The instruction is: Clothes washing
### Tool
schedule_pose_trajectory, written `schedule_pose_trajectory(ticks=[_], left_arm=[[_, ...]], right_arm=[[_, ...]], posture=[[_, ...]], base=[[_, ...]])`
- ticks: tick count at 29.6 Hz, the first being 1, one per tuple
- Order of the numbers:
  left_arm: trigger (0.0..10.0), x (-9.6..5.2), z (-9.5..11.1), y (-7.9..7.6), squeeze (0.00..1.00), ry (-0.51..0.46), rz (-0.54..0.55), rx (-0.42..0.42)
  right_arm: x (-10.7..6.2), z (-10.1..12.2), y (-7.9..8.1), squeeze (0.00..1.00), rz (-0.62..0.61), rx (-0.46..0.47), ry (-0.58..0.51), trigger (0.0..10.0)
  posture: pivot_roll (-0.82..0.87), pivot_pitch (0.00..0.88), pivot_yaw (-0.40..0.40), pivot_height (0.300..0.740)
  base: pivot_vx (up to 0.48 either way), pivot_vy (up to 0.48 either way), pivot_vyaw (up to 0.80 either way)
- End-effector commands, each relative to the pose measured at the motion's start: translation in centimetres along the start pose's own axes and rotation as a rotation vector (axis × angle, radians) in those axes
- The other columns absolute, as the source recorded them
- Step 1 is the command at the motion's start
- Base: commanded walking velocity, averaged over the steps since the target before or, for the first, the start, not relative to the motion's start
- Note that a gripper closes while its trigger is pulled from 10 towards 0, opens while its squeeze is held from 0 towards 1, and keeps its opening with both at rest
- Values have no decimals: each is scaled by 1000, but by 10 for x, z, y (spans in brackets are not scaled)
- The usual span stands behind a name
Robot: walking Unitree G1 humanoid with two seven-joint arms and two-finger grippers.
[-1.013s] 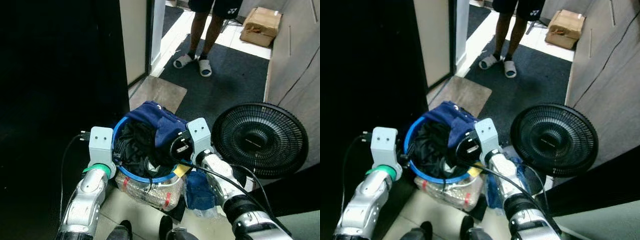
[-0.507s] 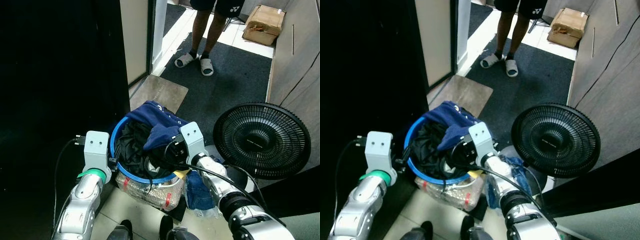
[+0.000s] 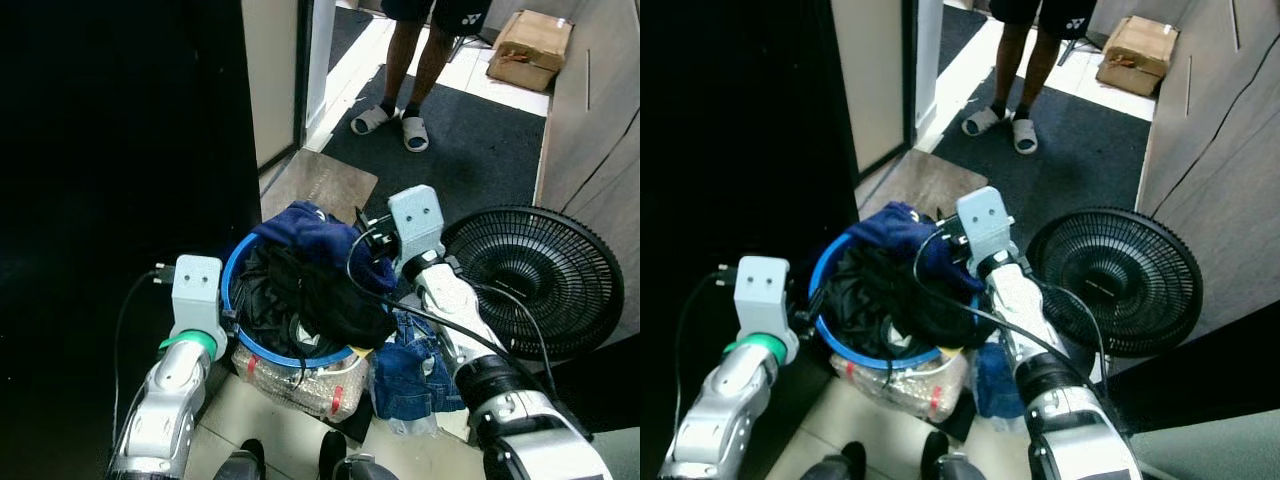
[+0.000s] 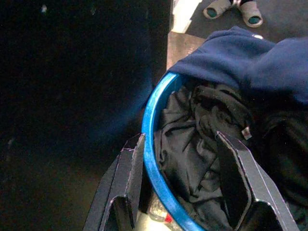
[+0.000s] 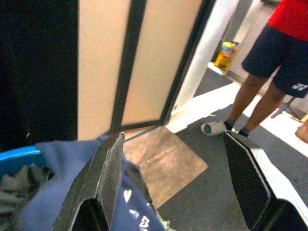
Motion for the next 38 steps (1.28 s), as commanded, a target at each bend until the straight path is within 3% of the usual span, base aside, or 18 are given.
schedule_pose_trajectory(ticks=[1, 8, 11, 16, 20, 25, 28, 34, 35, 36, 37, 38], left_arm=[[10000, -2, -11, 4, 0, 36, 17, -2], [10000, 0, -10, 4, 0, 34, 12, -3], [10000, -2, -11, 3, 0, 38, 12, -1], [10000, -5, -12, 5, 0, 40, 17, 1], [10000, -9, -11, 10, 0, 43, 32, 7], [10000, -10, 3, 27, 0, 2, 94, 22], [10000, -10, 3, 27, 0, 2, 94, 22], [10000, -3, 27, 42, 0, -56, 138, 23], [10000, -3, 30, 44, 0, -63, 145, 24], [10000, -5, 31, 45, 0, -66, 150, 24], [10000, -5, 31, 45, 0, -66, 150, 24], [10000, -9, 31, 45, 0, -65, 155, 24]], right_arm=[[-9, -7, 1, 0, -5, 18, 6, 10000], [-27, -24, 14, 0, 38, 16, 64, 10000], [-49, -54, 32, 0, 96, 26, 203, 10000], [-54, -63, 35, 0, 111, 28, 256, 10000], [-49, -64, 39, 0, 138, 31, 285, 10000], [-20, -48, 45, 0, 172, -24, 273, 10000], [-20, -48, 45, 0, 172, -24, 273, 10000], [-6, -39, 49, 0, 182, -8, 286, 10000], [-6, -41, 51, 0, 182, 53, 313, 10000], [-6, -43, 54, 0, 191, 191, 353, 10000], [-6, -43, 54, 0, 191, 191, 353, 10000], [-5, -43, 58, 0, 203, 339, 372, 10000]], posture=[[99, 244, 4, 740], [96, 249, 7, 740], [115, 273, 4, 740], [123, 287, 1, 740], [144, 315, -7, 740], [204, 354, -40, 740], [204, 354, -40, 740], [238, 376, -60, 740], [249, 383, -64, 740], [262, 392, -70, 740], [262, 392, -70, 740], [267, 394, -71, 740]], base=[[0, 0, 0], [0, 0, 0], [0, 0, 0], [0, 0, 0], [0, 0, 0], [0, 0, 0], [0, 0, 0], [0, 0, 0], [0, 0, 0], [0, 0, 0], [0, 0, 0], [0, 0, 0]])
Point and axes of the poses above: a point about 5 cm out from each wrist's last joint towards the gripper, its own x axis pointing out of the wrist towards the gripper, its own z axis along the axis of the wrist's last joint, y = z × x, the point moved 1 cm from there along x, pointing out of the wrist towards the gripper, and after that the axes turned 14 degrees about -x, right-handed, at the moved point
